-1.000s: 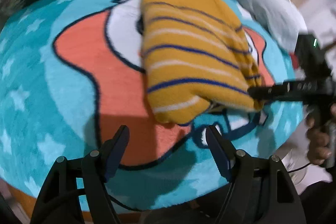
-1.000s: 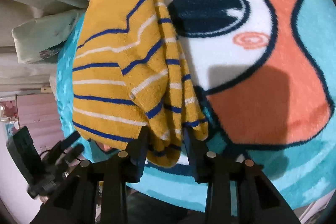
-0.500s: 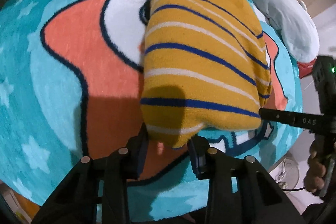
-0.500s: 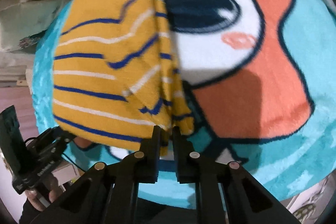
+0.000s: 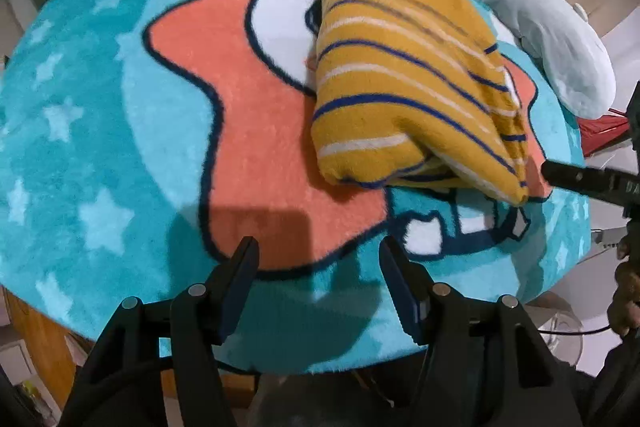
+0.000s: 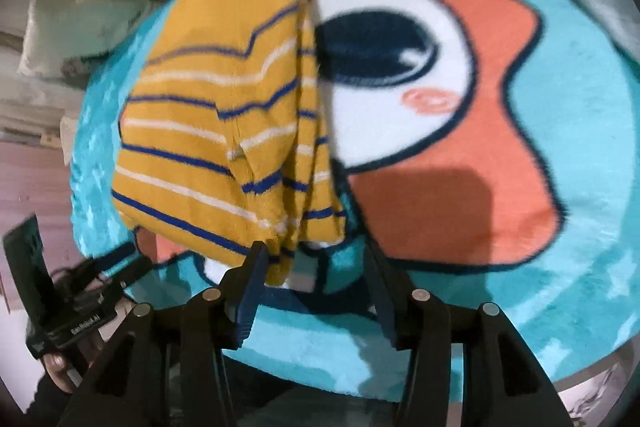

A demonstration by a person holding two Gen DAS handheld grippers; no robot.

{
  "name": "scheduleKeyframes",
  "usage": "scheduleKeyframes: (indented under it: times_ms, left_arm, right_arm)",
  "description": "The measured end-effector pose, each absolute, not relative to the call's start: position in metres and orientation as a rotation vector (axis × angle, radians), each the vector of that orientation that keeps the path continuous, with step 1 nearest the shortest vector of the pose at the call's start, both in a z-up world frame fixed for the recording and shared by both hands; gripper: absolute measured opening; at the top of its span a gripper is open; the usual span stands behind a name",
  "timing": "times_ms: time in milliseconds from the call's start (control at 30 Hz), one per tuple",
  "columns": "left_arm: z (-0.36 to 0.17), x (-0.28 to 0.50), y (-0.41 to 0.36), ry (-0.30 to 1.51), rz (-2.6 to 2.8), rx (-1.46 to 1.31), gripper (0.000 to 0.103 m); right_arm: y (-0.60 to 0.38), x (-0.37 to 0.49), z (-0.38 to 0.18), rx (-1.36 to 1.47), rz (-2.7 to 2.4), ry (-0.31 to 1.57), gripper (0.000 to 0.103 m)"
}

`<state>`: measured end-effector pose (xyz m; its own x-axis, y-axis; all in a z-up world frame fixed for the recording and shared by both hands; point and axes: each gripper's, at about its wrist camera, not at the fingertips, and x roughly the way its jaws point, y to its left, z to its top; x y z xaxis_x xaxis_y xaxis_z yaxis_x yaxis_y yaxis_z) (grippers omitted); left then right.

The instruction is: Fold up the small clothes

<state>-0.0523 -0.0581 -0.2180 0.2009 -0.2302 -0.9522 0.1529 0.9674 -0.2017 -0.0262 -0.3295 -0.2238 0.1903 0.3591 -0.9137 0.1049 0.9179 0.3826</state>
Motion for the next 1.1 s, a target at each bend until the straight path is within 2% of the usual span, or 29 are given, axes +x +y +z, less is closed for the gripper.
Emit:
scheduleKeyframes:
  times_ms: [100,200,267,333,433,633,800,1100]
  left_arm:
    - [-0.193,-0.057,-0.061,1.28,-0.246,-0.021,0.063]
    - [-0.16,-0.063,-0.065,1.183,-0.21,0.035,0.069]
    - [-0.136,-0.064,-0.076,1.102,-0.169,0.079,0.073]
    - [-0.112,-0.07,-0.082,1.008,-0.103,0.126,0.077]
    - [-0.086,-0.076,-0.092,0.937,-0.058,0.161,0.078]
    - [-0.067,-0.087,-0.104,0.964,-0.001,0.107,0.078]
    - [-0.066,-0.101,-0.107,0.997,0.004,0.051,0.078]
    - [-0.06,-0.093,-0.086,1.006,-0.064,0.009,0.078]
  right_arm:
    - [-0.335,-0.03,-0.197,0.376,0.198,1.3,0.059]
    - [-0.335,-0.035,-0.161,0.322,0.215,1.207,0.064]
    - [-0.33,-0.041,-0.134,0.28,0.226,1.131,0.072]
    - [-0.327,-0.046,-0.114,0.253,0.238,1.059,0.074]
    - [-0.319,-0.05,-0.088,0.21,0.274,0.984,0.079]
    - [-0.305,-0.051,-0.074,0.203,0.343,1.006,0.083]
    - [-0.297,-0.061,-0.077,0.124,0.292,1.027,0.083]
    - [-0.305,-0.065,-0.082,0.248,0.198,1.088,0.083]
